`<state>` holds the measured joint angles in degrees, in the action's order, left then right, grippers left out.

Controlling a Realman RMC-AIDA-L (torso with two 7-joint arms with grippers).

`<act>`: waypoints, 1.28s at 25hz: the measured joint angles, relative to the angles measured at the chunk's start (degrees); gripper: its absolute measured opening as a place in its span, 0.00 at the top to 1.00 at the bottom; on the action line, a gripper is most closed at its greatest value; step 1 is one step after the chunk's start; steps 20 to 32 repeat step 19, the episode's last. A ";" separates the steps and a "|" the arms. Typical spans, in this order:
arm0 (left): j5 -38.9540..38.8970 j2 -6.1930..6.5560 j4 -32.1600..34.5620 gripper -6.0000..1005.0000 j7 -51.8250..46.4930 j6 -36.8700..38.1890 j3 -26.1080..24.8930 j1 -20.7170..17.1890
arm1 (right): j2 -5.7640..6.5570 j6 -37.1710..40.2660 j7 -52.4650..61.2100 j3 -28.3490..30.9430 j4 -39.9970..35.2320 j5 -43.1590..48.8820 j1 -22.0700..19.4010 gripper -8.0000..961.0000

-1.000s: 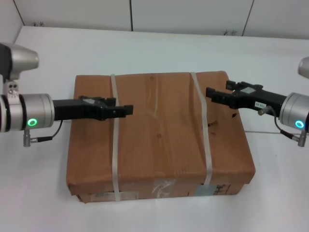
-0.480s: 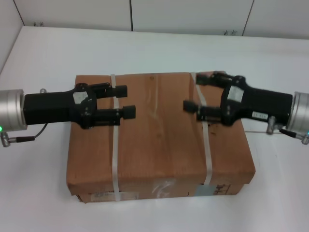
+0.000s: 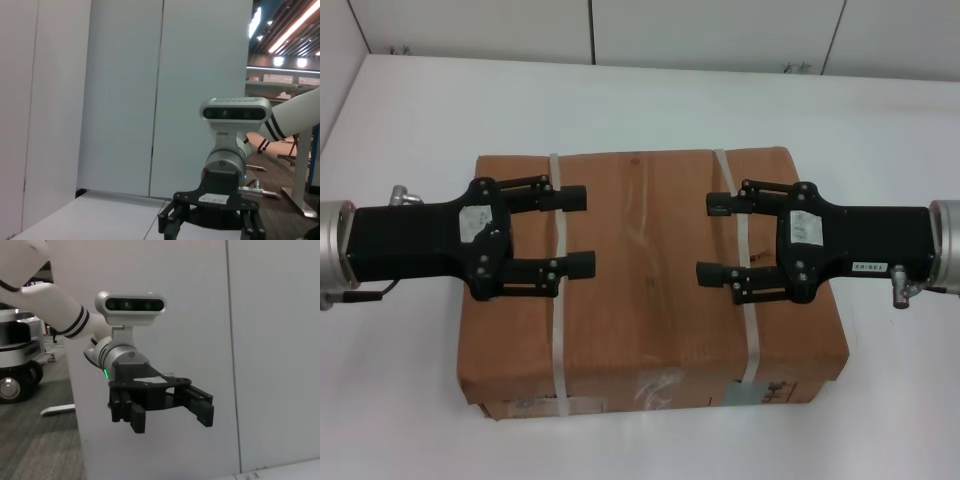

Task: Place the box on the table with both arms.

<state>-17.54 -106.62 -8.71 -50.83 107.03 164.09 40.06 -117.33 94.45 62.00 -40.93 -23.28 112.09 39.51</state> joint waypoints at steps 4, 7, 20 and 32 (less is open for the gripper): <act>0.05 -0.19 -0.17 0.23 0.24 0.02 -0.01 -0.17 | -0.09 -0.19 -0.01 -0.06 -0.02 0.05 0.00 0.11; 0.04 -0.46 -0.16 0.23 0.42 0.03 0.00 -0.19 | -0.24 -0.60 -0.03 -0.05 -0.02 0.06 -0.01 0.11; -0.31 -0.77 -0.17 0.23 0.62 0.11 0.00 -0.25 | -0.36 -1.33 -0.08 0.42 0.14 0.06 -0.11 0.11; -0.31 -0.77 -0.17 0.23 0.62 0.11 0.00 -0.25 | -0.36 -1.33 -0.08 0.42 0.14 0.06 -0.11 0.11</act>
